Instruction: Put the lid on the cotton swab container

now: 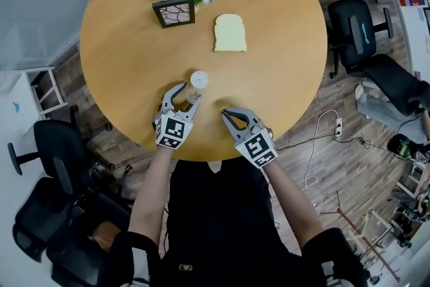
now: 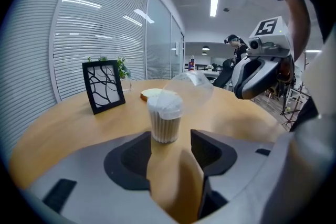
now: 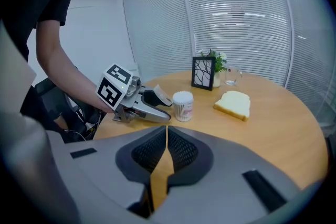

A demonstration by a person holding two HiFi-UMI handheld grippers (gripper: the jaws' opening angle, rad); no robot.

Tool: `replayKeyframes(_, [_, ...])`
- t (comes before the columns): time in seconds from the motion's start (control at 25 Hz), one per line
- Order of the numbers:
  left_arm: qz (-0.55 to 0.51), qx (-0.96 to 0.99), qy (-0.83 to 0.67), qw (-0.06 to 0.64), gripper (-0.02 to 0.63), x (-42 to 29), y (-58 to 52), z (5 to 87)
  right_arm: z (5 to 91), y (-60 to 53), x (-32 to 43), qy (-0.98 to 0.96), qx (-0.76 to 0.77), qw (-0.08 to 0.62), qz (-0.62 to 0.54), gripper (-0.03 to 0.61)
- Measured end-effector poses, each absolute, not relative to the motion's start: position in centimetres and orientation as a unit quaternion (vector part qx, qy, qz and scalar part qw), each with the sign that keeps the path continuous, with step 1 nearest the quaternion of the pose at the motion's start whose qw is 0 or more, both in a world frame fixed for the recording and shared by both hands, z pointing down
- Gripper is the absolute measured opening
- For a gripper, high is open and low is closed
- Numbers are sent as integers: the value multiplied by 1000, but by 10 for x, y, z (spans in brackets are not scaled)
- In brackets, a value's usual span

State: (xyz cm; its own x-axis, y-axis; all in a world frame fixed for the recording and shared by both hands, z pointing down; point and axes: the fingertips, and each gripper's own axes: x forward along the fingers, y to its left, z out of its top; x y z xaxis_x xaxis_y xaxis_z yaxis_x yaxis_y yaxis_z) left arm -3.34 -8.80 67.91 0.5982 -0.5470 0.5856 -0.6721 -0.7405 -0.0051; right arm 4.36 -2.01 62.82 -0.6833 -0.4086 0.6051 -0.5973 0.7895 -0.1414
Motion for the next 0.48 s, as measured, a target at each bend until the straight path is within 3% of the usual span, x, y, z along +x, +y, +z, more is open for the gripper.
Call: replayKeyframes(0.48, [295, 883, -349, 110, 291, -23, -101, 686, 643, -20, 40, -902, 255, 302, 176, 8])
